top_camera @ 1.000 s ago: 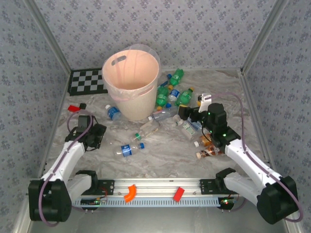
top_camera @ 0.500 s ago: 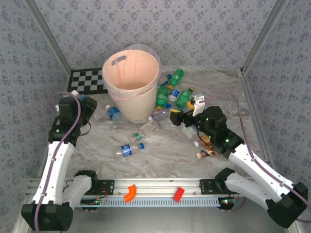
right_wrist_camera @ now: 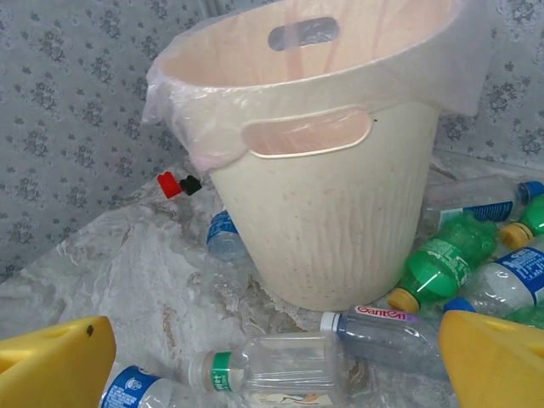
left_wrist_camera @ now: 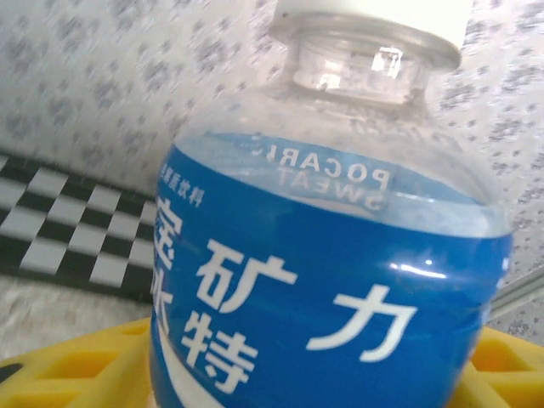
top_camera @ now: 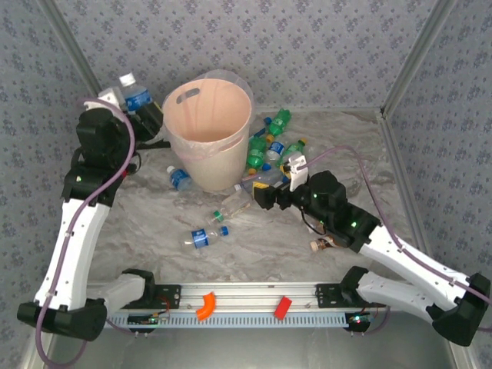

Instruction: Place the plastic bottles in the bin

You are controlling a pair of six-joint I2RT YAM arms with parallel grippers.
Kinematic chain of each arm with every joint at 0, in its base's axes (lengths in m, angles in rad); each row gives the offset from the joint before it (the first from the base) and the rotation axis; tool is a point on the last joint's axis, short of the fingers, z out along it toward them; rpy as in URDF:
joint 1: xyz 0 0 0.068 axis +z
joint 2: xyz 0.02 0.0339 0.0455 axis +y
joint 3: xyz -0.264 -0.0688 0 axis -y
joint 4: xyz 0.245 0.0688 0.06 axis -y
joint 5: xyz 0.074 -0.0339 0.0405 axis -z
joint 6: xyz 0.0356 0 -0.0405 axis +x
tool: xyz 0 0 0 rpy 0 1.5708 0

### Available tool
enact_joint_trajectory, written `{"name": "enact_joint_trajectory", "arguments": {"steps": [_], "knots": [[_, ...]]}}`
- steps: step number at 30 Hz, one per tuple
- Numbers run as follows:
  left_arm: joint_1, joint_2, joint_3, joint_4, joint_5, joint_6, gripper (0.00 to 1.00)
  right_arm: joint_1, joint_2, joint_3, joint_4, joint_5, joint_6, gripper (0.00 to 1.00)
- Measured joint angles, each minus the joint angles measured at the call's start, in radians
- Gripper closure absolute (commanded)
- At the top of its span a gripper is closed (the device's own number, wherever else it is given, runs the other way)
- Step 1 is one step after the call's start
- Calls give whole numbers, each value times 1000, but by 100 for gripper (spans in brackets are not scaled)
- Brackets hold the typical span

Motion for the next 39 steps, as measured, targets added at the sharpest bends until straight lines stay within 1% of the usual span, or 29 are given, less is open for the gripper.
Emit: {"name": "enact_joint_trajectory", "arguments": {"steps": [5, 11, 15, 20, 24, 28, 29, 30, 33, 39], "knots": [[-65, 152, 140, 17, 19, 100, 37, 61, -7, 5, -21, 27, -20, 1], [-113, 307, 193, 29, 17, 214, 36, 101, -31, 33, -63, 60, -37, 1], [-133, 394, 225, 24, 10, 265, 36, 119, -55, 44, -77, 84, -46, 1], [-151, 419, 225, 20, 3, 287, 35, 122, -61, 44, -82, 101, -53, 1], [-161, 419, 225, 22, -8, 294, 33, 122, -61, 44, -84, 110, -61, 1], [-165, 417, 223, 23, -13, 297, 23, 122, -60, 44, -83, 120, -68, 0], [-166, 415, 219, 24, -13, 297, 18, 122, -59, 44, -83, 121, -68, 1], [-169, 412, 212, 26, -17, 296, 11, 122, -58, 44, -83, 123, -68, 0], [-169, 401, 195, 26, -23, 296, 1, 122, -55, 44, -85, 125, -68, 0], [-169, 365, 158, 26, -31, 296, 0, 122, -48, 44, -92, 142, -68, 0]]}}
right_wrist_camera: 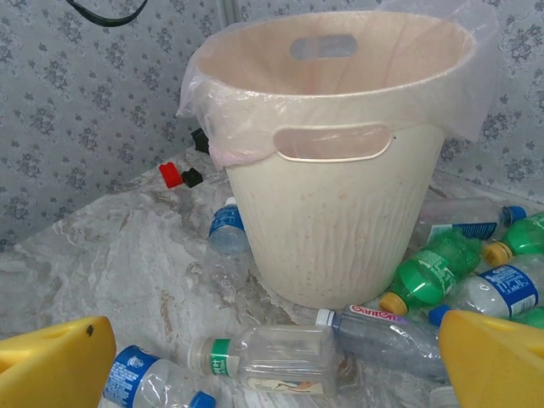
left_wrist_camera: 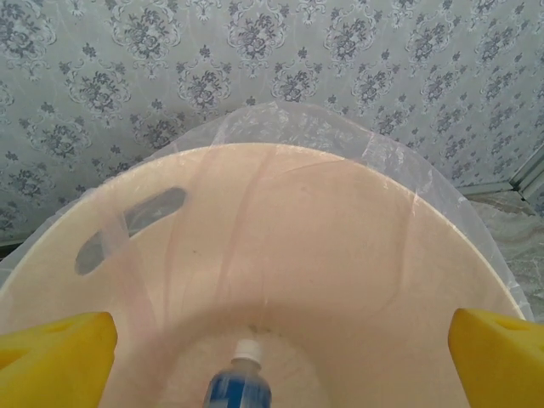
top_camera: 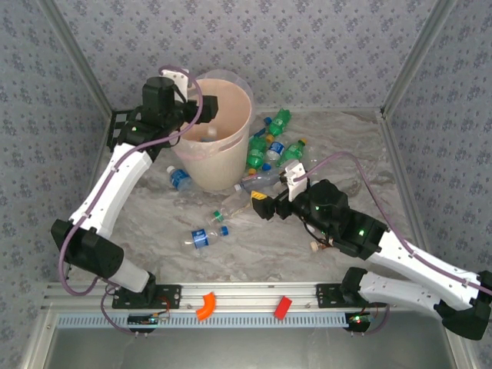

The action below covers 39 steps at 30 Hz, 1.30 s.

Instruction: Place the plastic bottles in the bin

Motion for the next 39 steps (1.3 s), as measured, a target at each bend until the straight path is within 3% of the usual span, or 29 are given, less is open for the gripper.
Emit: {"name": "enact_joint_trajectory", "arguments": {"steps": [9, 21, 27, 39], "knots": [[-2, -102, -93, 6, 23, -49, 0, -15, 4, 0, -24, 22, 28, 1], [-45, -282, -357, 43, 62, -180, 0, -131, 27, -28, -85, -19, 129, 1], [-89, -410, -495, 92, 61, -255, 0, -158, 24, -65, -183, 21, 177, 1], [-177, -577, -829, 71, 63, -348, 0, -324, -55, -206, -417, 67, 426, 0]]}}
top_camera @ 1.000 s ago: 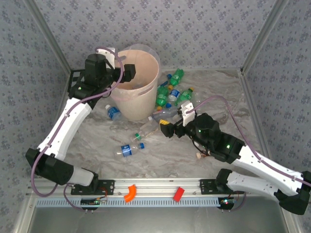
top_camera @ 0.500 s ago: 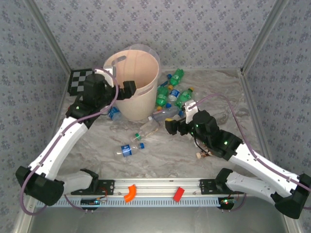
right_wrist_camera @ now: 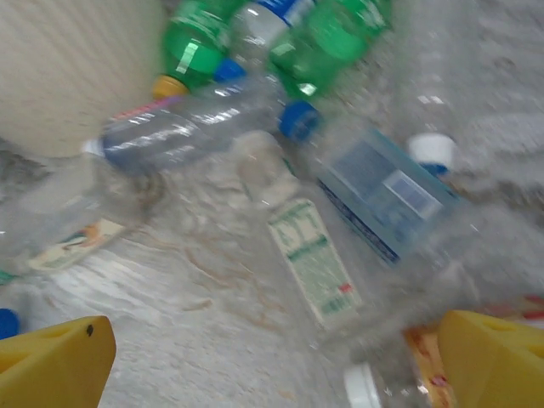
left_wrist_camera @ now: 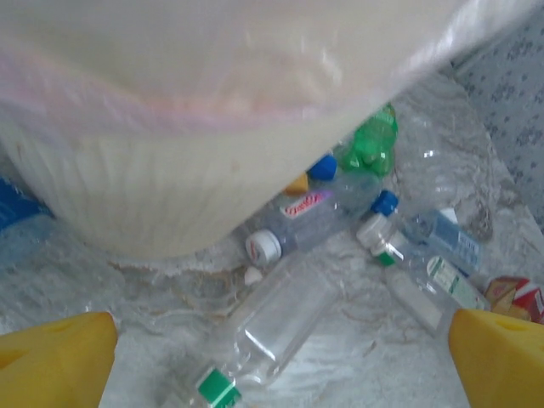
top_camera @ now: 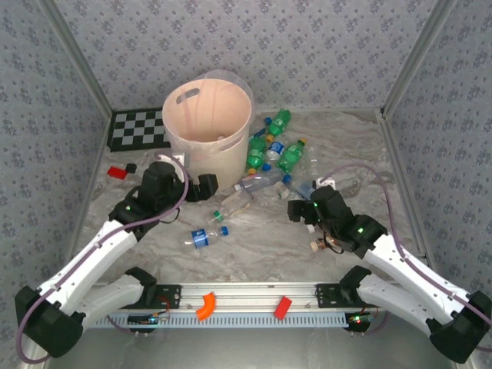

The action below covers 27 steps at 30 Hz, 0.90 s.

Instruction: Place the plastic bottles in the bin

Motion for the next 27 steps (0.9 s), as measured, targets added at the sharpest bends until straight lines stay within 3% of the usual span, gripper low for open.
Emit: {"name": "enact_joint_trajectory", "arguments": {"steps": [10, 17, 27], "knots": [[-51, -62, -100, 34, -1, -10, 0, -276, -103, -80, -268, -49, 272, 11], [-55, -63, -101, 46, -8, -6, 0, -340, -181, -91, -390, -79, 380, 20], [-55, -111, -130, 55, -26, 16, 0, -441, -181, -214, -367, -172, 463, 23]]}}
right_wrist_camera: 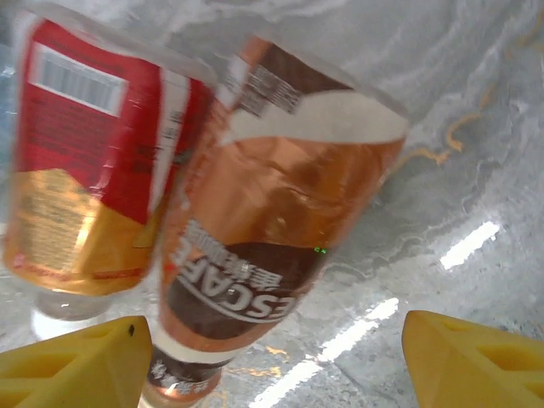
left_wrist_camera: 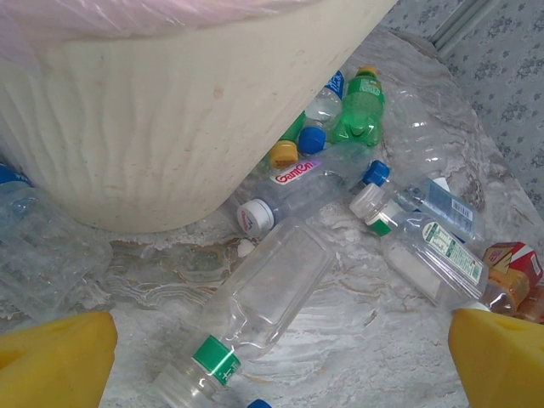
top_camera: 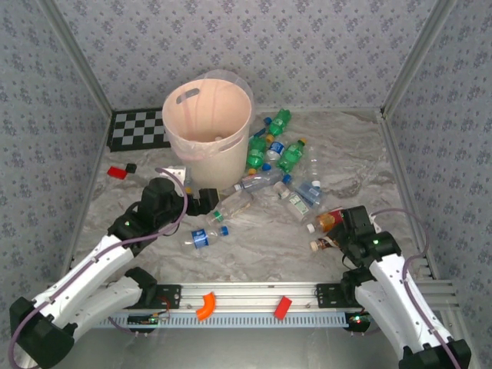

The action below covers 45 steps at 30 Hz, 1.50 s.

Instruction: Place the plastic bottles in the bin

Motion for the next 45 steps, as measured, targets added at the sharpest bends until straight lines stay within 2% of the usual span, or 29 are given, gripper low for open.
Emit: {"name": "enact_joint_trajectory", "arguments": {"steps": [7, 14, 22, 26, 34, 41, 45], "knots": [[0, -5, -3, 0, -16, 8, 0, -92, 14, -73, 172, -103, 14, 26], [0, -1, -3, 0, -19, 15, 0, -143, 60, -136, 237, -144, 18, 23], [0, 45, -2, -1, -19, 14, 0, -165, 58, -145, 249, -149, 18, 24], [0, 50, -2, -1, -19, 14, 0, -182, 58, -151, 246, -151, 19, 34], [0, 51, 13, -7, -23, 15, 0, -197, 14, -159, 223, -160, 21, 43], [0, 50, 31, -23, -36, 15, 0, -198, -58, -155, 220, -163, 8, 42], [0, 47, 37, -27, -45, 18, 0, -198, -89, -97, 217, -164, -19, 41]]}}
